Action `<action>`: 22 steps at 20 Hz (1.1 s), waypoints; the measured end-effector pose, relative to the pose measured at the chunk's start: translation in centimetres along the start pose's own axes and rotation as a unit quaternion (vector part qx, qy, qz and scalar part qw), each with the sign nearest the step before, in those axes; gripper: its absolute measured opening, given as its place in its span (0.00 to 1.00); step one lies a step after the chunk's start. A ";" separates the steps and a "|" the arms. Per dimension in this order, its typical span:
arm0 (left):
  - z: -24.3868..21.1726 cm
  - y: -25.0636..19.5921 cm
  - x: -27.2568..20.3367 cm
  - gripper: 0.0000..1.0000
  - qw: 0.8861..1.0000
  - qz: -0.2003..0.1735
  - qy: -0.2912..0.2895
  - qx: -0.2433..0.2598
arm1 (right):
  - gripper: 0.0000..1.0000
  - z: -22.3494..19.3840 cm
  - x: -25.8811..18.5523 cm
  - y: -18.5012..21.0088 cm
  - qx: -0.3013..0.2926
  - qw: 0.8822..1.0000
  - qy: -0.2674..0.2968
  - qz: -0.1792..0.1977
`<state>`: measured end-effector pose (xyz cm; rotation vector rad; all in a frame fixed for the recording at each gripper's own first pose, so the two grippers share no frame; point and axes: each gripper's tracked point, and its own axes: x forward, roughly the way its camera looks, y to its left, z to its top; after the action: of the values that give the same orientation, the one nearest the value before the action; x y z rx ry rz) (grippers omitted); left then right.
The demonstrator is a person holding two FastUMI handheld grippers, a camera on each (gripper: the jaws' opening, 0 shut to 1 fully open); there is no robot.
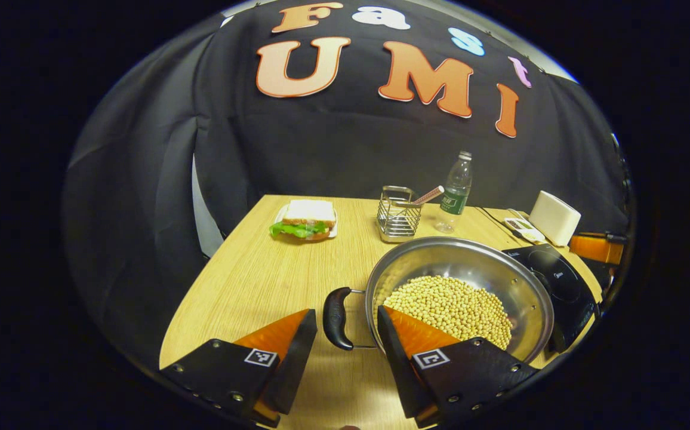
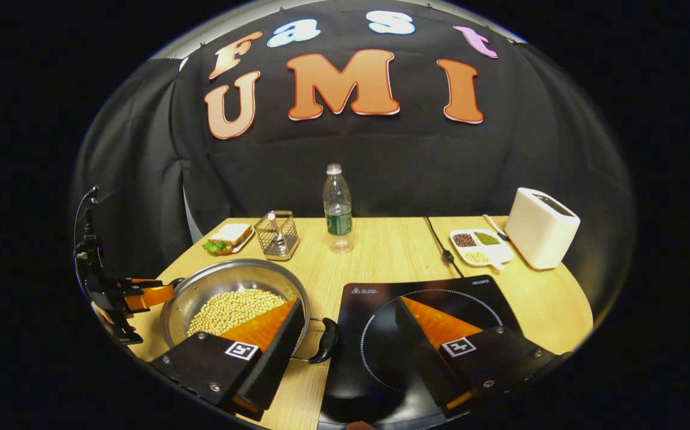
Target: First push the handle of the pot to place it horizontally, then grasp the pot with both hands and set it on the induction cooktop.
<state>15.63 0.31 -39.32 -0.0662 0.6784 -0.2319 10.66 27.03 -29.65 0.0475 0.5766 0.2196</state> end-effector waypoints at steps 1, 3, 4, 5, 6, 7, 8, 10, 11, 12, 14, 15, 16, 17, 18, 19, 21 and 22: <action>-0.2 -0.1 0.4 0.68 1.000 -0.007 0.003 -0.006 | 0.96 -0.6 0.8 0.3 0.002 1.000 0.010 -0.001; -0.5 0.1 1.1 0.68 1.000 -0.011 0.006 -0.012 | 0.96 -1.7 2.1 0.9 0.003 1.000 0.026 -0.001; -0.5 0.1 1.4 0.68 1.000 -0.014 0.006 -0.013 | 0.96 -2.3 2.6 1.3 0.004 0.999 0.035 0.001; -0.6 0.0 1.6 0.68 1.000 -0.017 0.007 -0.013 | 0.96 -2.9 2.8 1.8 0.004 0.999 0.044 0.004; -0.7 0.0 1.7 0.67 1.000 -0.019 0.009 -0.012 | 0.96 -3.5 3.1 2.2 0.003 0.999 0.054 0.003; -0.7 0.0 1.8 0.67 1.000 -0.021 0.011 -0.012 | 0.96 -3.9 3.4 2.2 0.002 0.998 0.061 -0.002; -0.8 -0.1 1.9 0.67 1.000 -0.023 0.014 -0.012 | 0.96 -4.1 3.6 2.4 0.001 0.998 0.065 -0.002; -0.9 -0.3 2.3 0.68 1.000 -0.024 0.015 -0.013 | 0.95 -4.9 3.8 2.8 -0.001 0.997 0.076 -0.003; -0.9 -0.1 2.6 0.68 1.000 -0.024 0.013 -0.011 | 0.95 -5.3 4.0 3.2 -0.001 0.996 0.084 -0.002; -0.9 0.1 2.6 0.68 1.000 -0.023 0.013 -0.010 | 0.92 -5.7 4.1 3.5 0.002 0.996 0.091 0.000; -0.7 -0.2 2.6 0.69 0.999 -0.029 0.010 -0.020 | 0.87 -5.8 4.5 3.3 0.001 0.996 0.086 -0.007; -0.8 -0.4 2.6 0.56 0.999 -0.029 0.011 -0.020 | 0.80 -5.7 4.3 3.5 0.003 0.996 0.088 -0.005; -1.0 -0.2 2.6 0.58 0.999 -0.028 0.013 -0.019 | 0.77 -6.1 4.3 3.5 0.004 0.995 0.096 -0.008; -1.0 -0.1 2.6 0.54 0.999 -0.027 0.014 -0.020 | 0.72 -6.0 4.1 3.5 0.007 0.996 0.093 -0.010; -0.9 -0.1 2.4 0.51 0.999 -0.023 0.018 -0.020 | 0.66 -6.0 4.4 3.5 0.008 0.995 0.096 -0.010; -1.2 -0.4 2.3 0.49 0.999 -0.019 0.021 -0.025 | 0.64 -5.7 4.4 3.4 0.011 0.996 0.093 -0.007; -1.6 -0.7 1.6 0.49 1.000 -0.012 0.024 -0.010 | 0.56 -5.5 4.5 3.6 0.045 0.995 0.093 -0.002; -1.9 -1.0 1.1 0.48 1.000 -0.008 0.028 -0.005 | 0.49 -5.5 4.5 3.5 0.051 0.994 0.099 0.001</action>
<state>15.12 -0.92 -41.31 -0.0749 0.7342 -0.2471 10.64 31.36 -36.30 0.1262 0.7845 0.1978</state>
